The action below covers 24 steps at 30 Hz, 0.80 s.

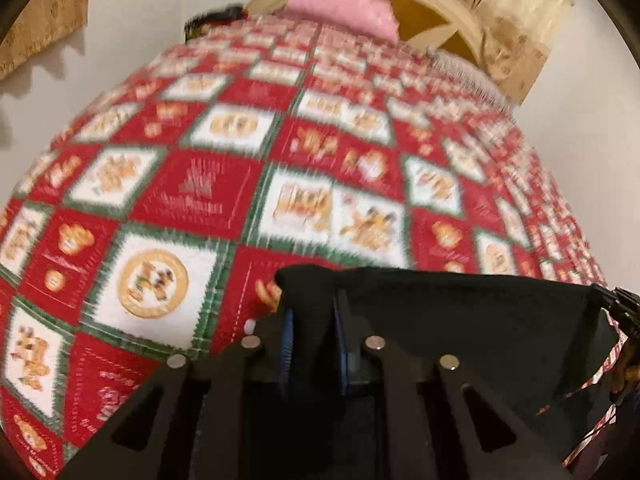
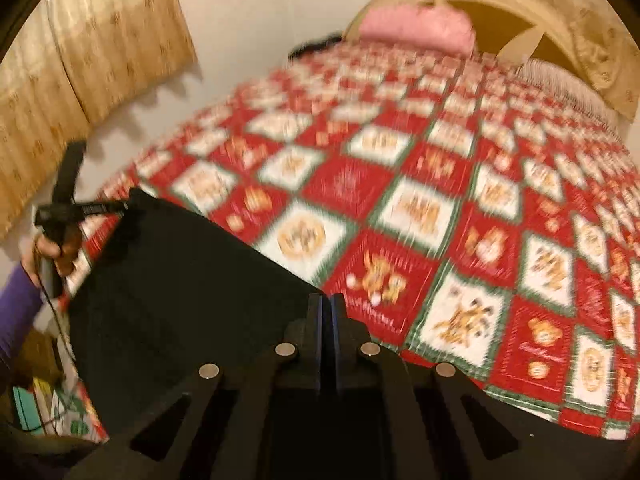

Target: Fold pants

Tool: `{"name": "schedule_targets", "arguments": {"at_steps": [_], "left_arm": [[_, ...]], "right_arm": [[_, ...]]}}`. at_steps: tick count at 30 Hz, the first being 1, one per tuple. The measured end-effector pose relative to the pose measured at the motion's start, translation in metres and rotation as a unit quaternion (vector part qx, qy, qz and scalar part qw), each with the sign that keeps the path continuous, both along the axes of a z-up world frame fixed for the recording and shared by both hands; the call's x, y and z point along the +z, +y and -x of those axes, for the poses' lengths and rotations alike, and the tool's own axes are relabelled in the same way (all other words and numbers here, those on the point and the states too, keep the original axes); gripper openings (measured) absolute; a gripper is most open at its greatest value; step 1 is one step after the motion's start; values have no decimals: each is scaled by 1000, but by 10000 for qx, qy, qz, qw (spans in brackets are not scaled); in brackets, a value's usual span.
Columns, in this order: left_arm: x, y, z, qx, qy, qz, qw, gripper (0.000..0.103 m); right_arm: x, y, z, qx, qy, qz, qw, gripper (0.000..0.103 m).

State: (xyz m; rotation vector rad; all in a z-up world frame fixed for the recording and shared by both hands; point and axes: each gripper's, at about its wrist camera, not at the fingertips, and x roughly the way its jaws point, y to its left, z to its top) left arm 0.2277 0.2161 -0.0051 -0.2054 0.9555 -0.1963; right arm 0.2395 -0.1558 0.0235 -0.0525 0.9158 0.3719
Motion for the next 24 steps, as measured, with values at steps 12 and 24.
{"name": "schedule_targets", "arguments": {"at_steps": [12, 24], "left_arm": [[44, 35, 125, 144, -1209, 7, 9926, 20], [-56, 77, 188, 1281, -166, -909, 9874, 47]], "right_arm": [[37, 25, 150, 612, -490, -889, 9929, 4], [-84, 54, 222, 665, 433, -174, 9967, 4]]}}
